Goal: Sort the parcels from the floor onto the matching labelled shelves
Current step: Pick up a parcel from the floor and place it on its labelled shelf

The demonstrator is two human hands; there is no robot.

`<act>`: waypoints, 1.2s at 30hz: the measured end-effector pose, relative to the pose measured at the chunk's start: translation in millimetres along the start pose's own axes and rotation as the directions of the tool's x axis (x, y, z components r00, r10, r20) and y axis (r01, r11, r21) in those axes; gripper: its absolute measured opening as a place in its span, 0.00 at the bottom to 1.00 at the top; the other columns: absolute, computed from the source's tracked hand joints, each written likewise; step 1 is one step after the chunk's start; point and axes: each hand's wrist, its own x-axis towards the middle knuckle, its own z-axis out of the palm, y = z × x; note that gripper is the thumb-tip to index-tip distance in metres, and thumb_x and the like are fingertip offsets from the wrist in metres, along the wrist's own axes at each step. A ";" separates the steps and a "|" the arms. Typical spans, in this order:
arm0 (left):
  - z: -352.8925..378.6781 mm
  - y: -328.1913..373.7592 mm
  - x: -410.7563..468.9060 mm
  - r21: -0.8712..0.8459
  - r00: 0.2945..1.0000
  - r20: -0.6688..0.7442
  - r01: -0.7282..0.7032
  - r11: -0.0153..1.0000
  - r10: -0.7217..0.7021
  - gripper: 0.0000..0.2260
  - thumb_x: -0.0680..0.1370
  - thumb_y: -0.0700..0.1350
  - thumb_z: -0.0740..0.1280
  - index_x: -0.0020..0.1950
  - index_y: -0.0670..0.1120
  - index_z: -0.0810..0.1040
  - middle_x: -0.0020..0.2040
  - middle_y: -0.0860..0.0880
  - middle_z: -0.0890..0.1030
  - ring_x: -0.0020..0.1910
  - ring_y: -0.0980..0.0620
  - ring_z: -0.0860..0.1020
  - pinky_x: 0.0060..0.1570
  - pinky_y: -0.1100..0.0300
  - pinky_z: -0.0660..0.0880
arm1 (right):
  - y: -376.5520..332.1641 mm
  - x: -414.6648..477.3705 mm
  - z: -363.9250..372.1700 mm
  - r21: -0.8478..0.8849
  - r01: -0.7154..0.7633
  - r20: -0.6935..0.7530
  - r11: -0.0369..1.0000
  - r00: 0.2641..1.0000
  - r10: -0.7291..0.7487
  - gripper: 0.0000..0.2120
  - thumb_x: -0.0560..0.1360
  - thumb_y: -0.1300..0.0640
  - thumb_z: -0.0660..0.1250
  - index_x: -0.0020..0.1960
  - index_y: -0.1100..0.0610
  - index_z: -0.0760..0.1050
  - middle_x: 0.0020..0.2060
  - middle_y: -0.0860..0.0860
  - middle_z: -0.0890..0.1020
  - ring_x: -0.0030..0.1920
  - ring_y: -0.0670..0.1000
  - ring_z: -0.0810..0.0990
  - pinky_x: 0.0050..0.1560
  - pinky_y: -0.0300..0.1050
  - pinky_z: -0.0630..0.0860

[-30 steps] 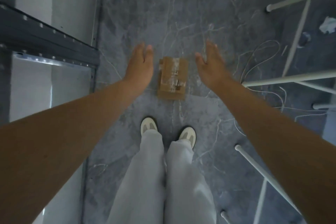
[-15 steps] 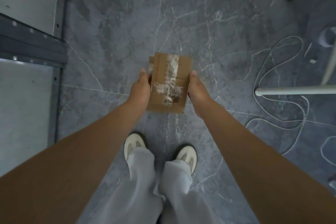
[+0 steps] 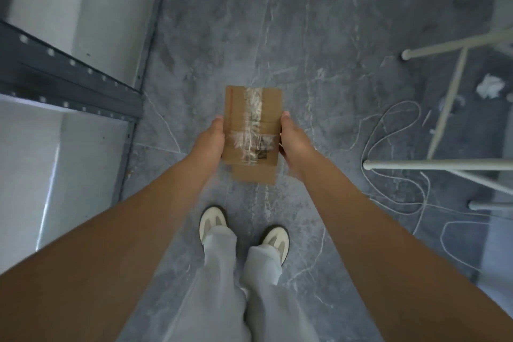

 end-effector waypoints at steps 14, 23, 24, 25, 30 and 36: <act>-117.0 169.9 -315.9 -0.065 0.939 -0.110 -0.334 0.940 0.326 0.19 0.83 0.57 0.58 0.51 0.44 0.81 0.61 0.42 0.82 0.59 0.44 0.80 0.65 0.43 0.75 | -181.6 -308.1 8.3 0.106 0.267 0.179 0.958 0.942 -0.283 0.15 0.85 0.51 0.52 0.61 0.56 0.74 0.44 0.48 0.80 0.42 0.45 0.77 0.42 0.41 0.74; -201.3 207.3 -513.2 -0.163 0.808 -0.160 -0.589 0.792 0.567 0.13 0.84 0.50 0.60 0.46 0.49 0.81 0.43 0.51 0.82 0.44 0.54 0.80 0.57 0.53 0.74 | -232.3 -494.3 25.4 0.058 0.518 0.316 0.853 0.801 -0.508 0.20 0.85 0.48 0.53 0.69 0.57 0.73 0.57 0.52 0.81 0.59 0.53 0.79 0.67 0.52 0.74; -209.1 206.9 -530.1 -0.157 0.792 -0.152 -0.610 0.777 0.591 0.13 0.83 0.52 0.60 0.50 0.49 0.82 0.46 0.50 0.84 0.47 0.52 0.81 0.59 0.52 0.75 | -234.0 -510.8 26.4 0.074 0.535 0.327 0.841 0.784 -0.528 0.20 0.85 0.48 0.53 0.69 0.57 0.73 0.57 0.52 0.81 0.59 0.53 0.79 0.67 0.52 0.74; -216.1 205.4 -547.7 -0.158 0.780 -0.146 -0.625 0.764 0.608 0.14 0.82 0.54 0.61 0.54 0.49 0.83 0.51 0.49 0.85 0.51 0.50 0.82 0.63 0.51 0.76 | -235.1 -527.5 26.7 0.087 0.546 0.337 0.833 0.771 -0.540 0.20 0.85 0.48 0.53 0.69 0.57 0.73 0.57 0.52 0.82 0.60 0.53 0.80 0.67 0.53 0.74; -236.3 179.5 -633.6 -0.107 0.686 -0.218 -0.724 0.682 0.694 0.22 0.79 0.64 0.61 0.64 0.54 0.81 0.59 0.51 0.84 0.59 0.50 0.81 0.69 0.47 0.73 | -225.8 -609.0 19.7 0.090 0.616 0.393 0.783 0.700 -0.596 0.17 0.84 0.47 0.54 0.56 0.53 0.78 0.49 0.49 0.84 0.51 0.50 0.81 0.63 0.50 0.75; -250.3 114.0 -711.5 -0.035 0.538 -0.244 -0.836 0.547 0.807 0.20 0.83 0.58 0.60 0.74 0.54 0.74 0.67 0.51 0.80 0.64 0.52 0.79 0.67 0.57 0.72 | -186.7 -688.4 9.8 0.090 0.692 0.414 0.716 0.628 -0.659 0.17 0.84 0.48 0.54 0.61 0.55 0.77 0.51 0.51 0.84 0.51 0.50 0.81 0.56 0.47 0.77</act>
